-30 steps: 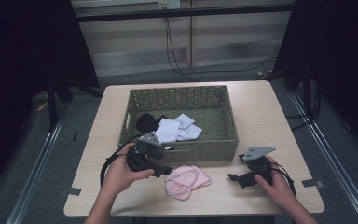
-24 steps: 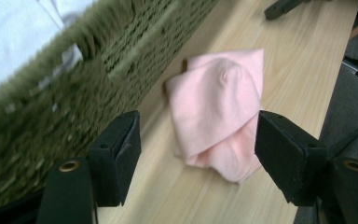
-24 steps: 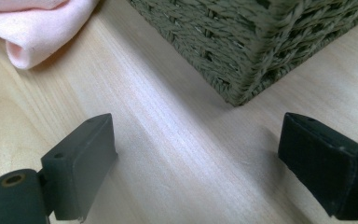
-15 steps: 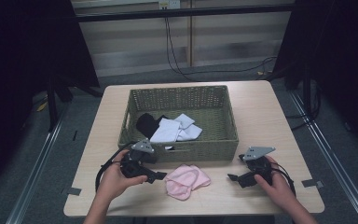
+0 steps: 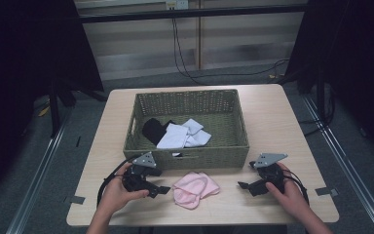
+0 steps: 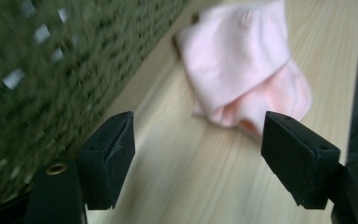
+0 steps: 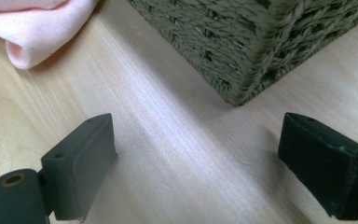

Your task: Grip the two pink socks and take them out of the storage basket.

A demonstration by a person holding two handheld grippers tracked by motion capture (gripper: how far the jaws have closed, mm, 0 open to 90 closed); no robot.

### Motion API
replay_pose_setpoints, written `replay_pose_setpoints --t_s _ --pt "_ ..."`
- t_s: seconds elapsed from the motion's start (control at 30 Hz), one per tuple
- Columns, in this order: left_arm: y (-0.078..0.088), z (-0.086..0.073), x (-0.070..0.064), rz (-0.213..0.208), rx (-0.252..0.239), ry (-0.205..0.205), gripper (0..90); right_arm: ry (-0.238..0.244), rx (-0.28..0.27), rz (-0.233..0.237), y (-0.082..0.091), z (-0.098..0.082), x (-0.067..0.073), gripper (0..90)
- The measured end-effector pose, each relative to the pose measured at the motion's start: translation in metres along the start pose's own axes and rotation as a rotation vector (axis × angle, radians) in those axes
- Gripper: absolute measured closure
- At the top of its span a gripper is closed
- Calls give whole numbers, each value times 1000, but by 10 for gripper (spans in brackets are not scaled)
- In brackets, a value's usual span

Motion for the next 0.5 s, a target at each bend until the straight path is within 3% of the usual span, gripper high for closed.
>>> replay_pose_setpoints --t_s 0.07,0.17,0.33,0.47,0.5 --pt "-3 -5 2 1 9 14 251 -1 1 -1 0 0 0 103" --pt "-6 -10 3 17 43 -8 243 -2 2 -1 0 0 0 103" --pt "-9 -14 3 52 42 -73 211 3 -2 0 0 0 0 103" --pt "-9 -19 1 74 25 -148 207 3 -2 0 0 0 0 102" --pt "-10 -19 1 70 18 -144 198 3 -2 1 0 0 0 103"
Point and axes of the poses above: each handheld gripper's, and its own axes: y roughly backward along the jaws, z roughly out of its top, x roughly to its left, the point moved 1 cm from there along -y, roughly forward along the jaws, and after that the axes turned 11 degrees about -x, right-handed, at the moved point
